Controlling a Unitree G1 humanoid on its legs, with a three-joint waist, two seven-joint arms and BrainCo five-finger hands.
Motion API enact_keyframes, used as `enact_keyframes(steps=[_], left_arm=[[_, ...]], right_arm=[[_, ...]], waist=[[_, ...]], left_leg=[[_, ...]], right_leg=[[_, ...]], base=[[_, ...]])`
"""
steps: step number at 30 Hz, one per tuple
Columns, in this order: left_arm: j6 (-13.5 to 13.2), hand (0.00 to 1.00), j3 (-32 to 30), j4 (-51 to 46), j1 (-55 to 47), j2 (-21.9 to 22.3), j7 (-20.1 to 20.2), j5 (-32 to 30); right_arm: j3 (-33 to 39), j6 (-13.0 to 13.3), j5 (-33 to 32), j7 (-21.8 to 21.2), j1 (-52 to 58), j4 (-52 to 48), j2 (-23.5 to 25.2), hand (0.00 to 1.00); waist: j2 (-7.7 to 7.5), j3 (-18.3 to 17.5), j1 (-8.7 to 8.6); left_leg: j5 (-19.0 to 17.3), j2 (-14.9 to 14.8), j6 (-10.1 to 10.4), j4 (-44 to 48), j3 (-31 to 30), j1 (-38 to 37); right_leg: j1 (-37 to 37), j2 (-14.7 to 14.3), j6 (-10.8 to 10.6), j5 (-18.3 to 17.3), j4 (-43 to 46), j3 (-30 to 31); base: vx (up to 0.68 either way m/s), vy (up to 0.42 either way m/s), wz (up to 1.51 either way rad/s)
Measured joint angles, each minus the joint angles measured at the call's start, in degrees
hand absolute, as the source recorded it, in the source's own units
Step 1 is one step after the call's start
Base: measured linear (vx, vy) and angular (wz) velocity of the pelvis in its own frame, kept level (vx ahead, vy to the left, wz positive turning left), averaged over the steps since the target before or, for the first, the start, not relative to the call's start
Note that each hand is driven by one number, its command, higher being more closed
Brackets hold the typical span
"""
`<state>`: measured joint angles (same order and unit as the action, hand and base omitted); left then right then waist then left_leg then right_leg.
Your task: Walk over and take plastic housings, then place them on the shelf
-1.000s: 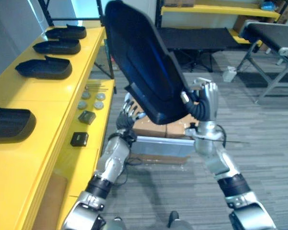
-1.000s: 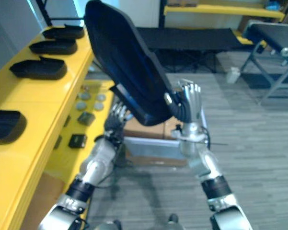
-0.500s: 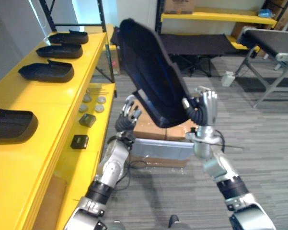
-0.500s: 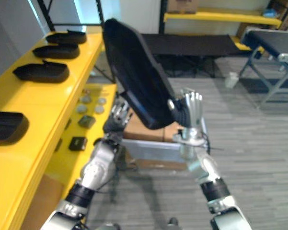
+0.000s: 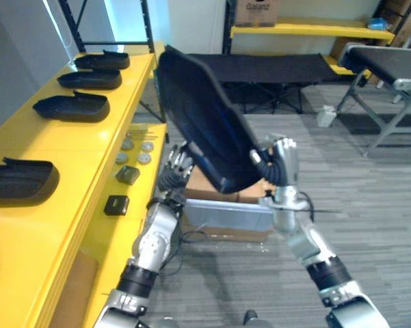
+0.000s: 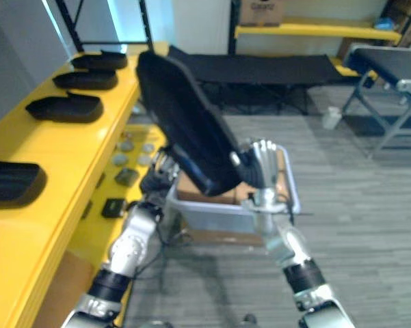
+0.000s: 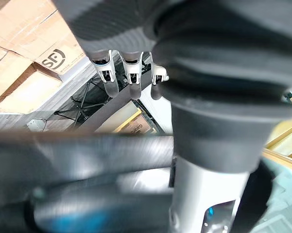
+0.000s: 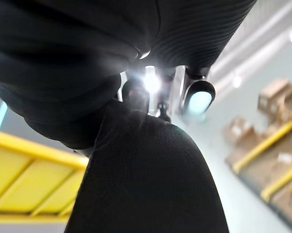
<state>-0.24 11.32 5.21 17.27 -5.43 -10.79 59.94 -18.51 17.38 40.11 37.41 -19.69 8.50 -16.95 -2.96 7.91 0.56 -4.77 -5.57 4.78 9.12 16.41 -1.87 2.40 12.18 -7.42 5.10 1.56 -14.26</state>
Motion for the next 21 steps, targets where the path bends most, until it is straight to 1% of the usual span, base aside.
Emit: enact_keyframes(steps=[2,5,6,8,10,11,13,15,17,19,21], left_arm=[[0.37,0.0,1.36,0.5,-0.08,-0.28,0.3,-0.29],[0.61,0.0,1.46,0.66,-1.36,-0.46,0.27,-0.74],[0.96,0.0,1.91,0.75,-1.85,-0.68,-0.01,-2.28],[1.7,0.0,2.45,1.5,-1.85,-1.05,-0.47,-3.12],[1.82,0.0,2.57,2.18,-1.85,-1.06,-1.31,-4.43],[1.98,1.0,2.6,2.27,-1.85,-1.06,-1.93,-4.73],[1.96,1.0,2.7,2.29,-1.83,-1.09,-2.81,-4.94],[1.63,1.0,2.91,2.39,-1.86,-1.19,-4.0,-6.76],[1.41,1.0,2.99,2.39,-1.86,-1.64,-4.52,-7.9],[-0.18,1.0,3.31,2.4,-1.86,-2.17,-5.05,-9.36],[-0.84,1.0,3.42,2.4,-1.86,-2.47,-5.44,-9.87]], right_arm=[[-2.49,0.27,-0.18,0.06,0.22,1.37,1.15,1.0],[-3.64,0.26,-1.33,0.2,0.26,3.11,1.88,1.0],[-4.19,0.22,-1.92,0.25,0.28,3.99,2.25,1.0],[-5.73,0.24,-3.48,0.51,0.31,4.49,2.56,1.0],[-6.56,0.24,-3.9,0.7,0.32,5.44,2.65,1.0],[-6.92,0.24,-4.32,0.65,0.32,5.66,2.69,1.0],[-7.6,0.22,-5.75,0.49,0.34,5.68,2.7,1.0],[-8.38,0.08,-7.81,0.11,0.52,5.84,2.66,1.0],[-9.04,-0.17,-8.44,0.11,0.57,5.85,2.68,1.0],[-10.08,-0.37,-10.52,0.11,0.79,5.84,2.74,1.0],[-10.71,-0.37,-11.71,0.11,0.93,5.83,2.75,1.0]], waist=[[0.0,0.0,0.09],[0.01,-0.2,0.07],[-0.07,-0.53,0.15],[0.06,-0.73,0.21],[0.02,-0.86,0.28],[0.01,-0.86,0.28],[0.16,-0.96,0.18],[0.26,-1.02,0.25],[0.27,-1.02,0.29],[0.27,-1.02,0.29],[0.27,-1.02,0.24]], left_leg=[[-0.19,-0.11,-0.16,0.52,-0.13,0.11],[-0.69,-0.29,-0.25,1.75,-0.36,0.96],[-0.7,-0.28,-0.27,1.97,-0.41,1.37],[-1.16,-0.53,-0.38,3.27,-0.8,2.1],[-1.31,-0.73,-0.36,3.57,-0.94,2.13],[-1.33,-0.8,-0.35,3.65,-0.99,2.18],[-1.61,-0.91,-0.39,4.68,-1.43,3.22],[-1.95,-1.4,-0.35,5.61,-1.68,3.96],[-1.96,-1.54,-0.33,5.74,-1.68,3.97],[-2.52,-1.81,-0.16,6.83,-1.67,4.41],[-2.81,-2.12,-0.17,7.51,-1.75,4.94]], right_leg=[[0.18,-0.03,0.01,-0.01,-0.01,-0.04],[-0.01,-0.05,0.01,-0.01,-0.01,-0.11],[-0.28,-0.03,-0.01,0.01,0.0,-0.1],[-0.27,-0.07,-0.02,0.04,0.0,-0.43],[-0.13,-0.11,-0.01,0.05,-0.01,-0.56],[-0.13,-0.1,0.02,0.04,-0.03,-0.69],[-0.29,-0.19,0.14,0.0,-0.23,-1.29],[-0.37,-0.55,0.4,0.19,-0.52,-1.46],[-0.29,-0.62,0.53,0.31,-0.86,-1.46],[-0.23,-1.04,0.74,0.46,-1.27,-1.39],[-0.35,-1.26,0.81,0.53,-1.38,-1.39]], base=[[0.0,0.0,0.0],[-0.01,0.002,0.01],[-0.04,0.006,0.04],[-0.03,0.004,0.06],[-0.02,0.0,0.02],[-0.03,-0.006,0.03],[-0.03,-0.004,0.07],[-0.01,-0.004,0.03],[0.0,0.0,0.0],[-0.03,-0.01,-0.04],[0.0,0.0,0.0]])
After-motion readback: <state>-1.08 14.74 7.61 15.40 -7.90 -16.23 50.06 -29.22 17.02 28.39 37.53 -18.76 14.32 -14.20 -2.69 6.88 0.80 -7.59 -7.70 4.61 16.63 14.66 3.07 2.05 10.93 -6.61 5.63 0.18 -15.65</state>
